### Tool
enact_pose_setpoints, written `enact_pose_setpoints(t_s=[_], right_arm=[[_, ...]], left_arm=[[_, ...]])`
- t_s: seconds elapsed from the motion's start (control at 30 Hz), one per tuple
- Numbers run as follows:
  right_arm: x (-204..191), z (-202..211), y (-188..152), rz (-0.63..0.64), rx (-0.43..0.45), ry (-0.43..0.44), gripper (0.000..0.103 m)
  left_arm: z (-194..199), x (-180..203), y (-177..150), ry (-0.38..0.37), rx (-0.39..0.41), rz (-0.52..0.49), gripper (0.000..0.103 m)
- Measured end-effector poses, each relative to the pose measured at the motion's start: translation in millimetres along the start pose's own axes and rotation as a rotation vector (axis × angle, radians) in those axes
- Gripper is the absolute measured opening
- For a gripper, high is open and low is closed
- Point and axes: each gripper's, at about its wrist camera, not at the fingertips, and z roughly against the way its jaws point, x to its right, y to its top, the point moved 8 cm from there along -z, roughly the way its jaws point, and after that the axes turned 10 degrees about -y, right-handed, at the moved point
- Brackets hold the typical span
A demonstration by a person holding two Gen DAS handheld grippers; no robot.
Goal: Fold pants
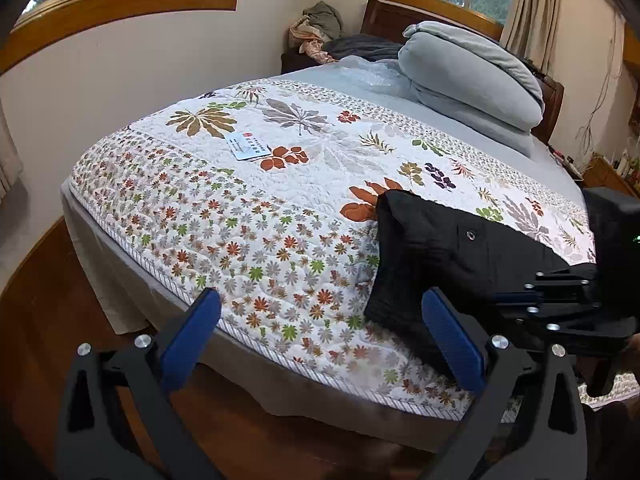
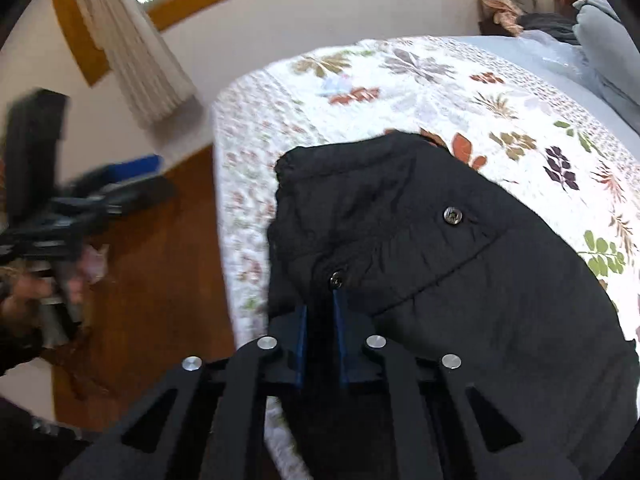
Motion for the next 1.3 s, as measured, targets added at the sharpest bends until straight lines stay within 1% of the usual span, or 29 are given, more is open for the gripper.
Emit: enact_pose_setpoints(t_s=[0.07,0.13,0.17,0.27,0.33,0.37,0.4,0.43,0.5,0.53,0.6,0.67,0.73,0.77,0.83,0.87,0.93,1.0,1.03,1.1,1.17,1.23,1.3], right_arm=[[-10.5,9.1,-2.7,0.018,0.002,0.056,0.012],[-19.6,7.8,-10.2,0.048,-0.016,0.072,0.012],[-25.0,2.0,-16.9,0.072,-0.037,0.071,0.012],[-27.3,-14.3,-27.9,0.079,-0.073,0.050,0.013],[-27.3,-23.5,-31.8,0.064,-0.089,0.050,0.023],[-28.0,-24.0,-32.6,0.054,-0.089,0.065,0.026],[-28.3,-22.1,-33.2,0.046,-0.089,0.078,0.036],[-29.3,-16.3,-33.5,0.032,-0.085,0.097,0.043],[-29.1,8.8,-35.0,0.007,-0.046,0.150,0.045],[-25.0,22.0,-36.3,-0.009,-0.024,0.156,0.054],[-2.6,55.0,-43.8,-0.037,0.024,0.102,0.059],[26.3,79.7,-53.1,-0.063,0.045,0.033,0.059],[73.6,103.0,-71.8,-0.118,0.033,-0.092,0.059],[89.6,110.1,-80.5,-0.143,0.027,-0.129,0.059],[131.3,128.0,-108.4,-0.245,0.020,-0.198,0.059],[151.9,135.6,-126.2,-0.299,0.013,-0.232,0.059],[179.5,140.7,-148.9,-0.365,0.001,-0.292,0.060],[198.2,141.3,-168.9,-0.406,-0.012,-0.334,0.060],[205.0,139.9,-176.2,-0.424,-0.017,-0.343,0.060],[208.8,131.8,-187.5,-0.449,-0.027,-0.332,0.059],[208.9,126.6,-192.6,-0.458,-0.025,-0.331,0.059],[209.3,135.2,-195.6,-0.491,0.005,-0.306,0.059],[219.6,161.4,-200.5,-0.551,0.066,-0.293,0.059]], left_arm=[[1.1,1.9,2.0,-0.005,0.009,0.002,0.101],[3.3,5.4,5.6,-0.010,0.022,-0.002,0.101],[3.7,8.2,7.9,-0.013,0.028,-0.006,0.101],[4.3,18.6,14.2,-0.022,0.042,-0.026,0.101],[-0.1,28.5,18.2,-0.038,0.039,-0.045,0.101],[-2.9,33.3,20.1,-0.047,0.036,-0.055,0.101],[-7.9,40.7,22.8,-0.057,0.030,-0.072,0.101],[-13.4,48.9,26.1,-0.068,0.025,-0.090,0.101],[-22.8,64.8,30.9,-0.095,0.023,-0.118,0.101],[-26.8,71.5,32.0,-0.108,0.020,-0.128,0.101],[-39.6,93.5,34.9,-0.149,0.011,-0.165,0.101],[-54.8,116.5,32.2,-0.179,-0.016,-0.215,0.101],[-68.4,135.0,27.4,-0.200,-0.038,-0.255,0.101],[-77.8,146.2,23.1,-0.213,-0.055,-0.277,0.101],[-93.9,163.7,13.8,-0.235,-0.097,-0.302,0.101],[-102.1,170.9,7.7,-0.237,-0.113,-0.317,0.101],[-118.6,178.3,-5.9,-0.209,-0.147,-0.354,0.101],[-130.3,179.6,-17.2,-0.184,-0.182,-0.368,0.101],[-135.6,178.1,-21.4,-0.168,-0.195,-0.369,0.101],[-146.1,173.9,-30.6,-0.125,-0.221,-0.384,0.101],[-148.5,172.6,-33.1,-0.099,-0.223,-0.402,0.101],[-149.1,173.7,-32.0,-0.079,-0.231,-0.411,0.101],[-144.3,173.5,-27.0,-0.072,-0.234,-0.390,0.101]])
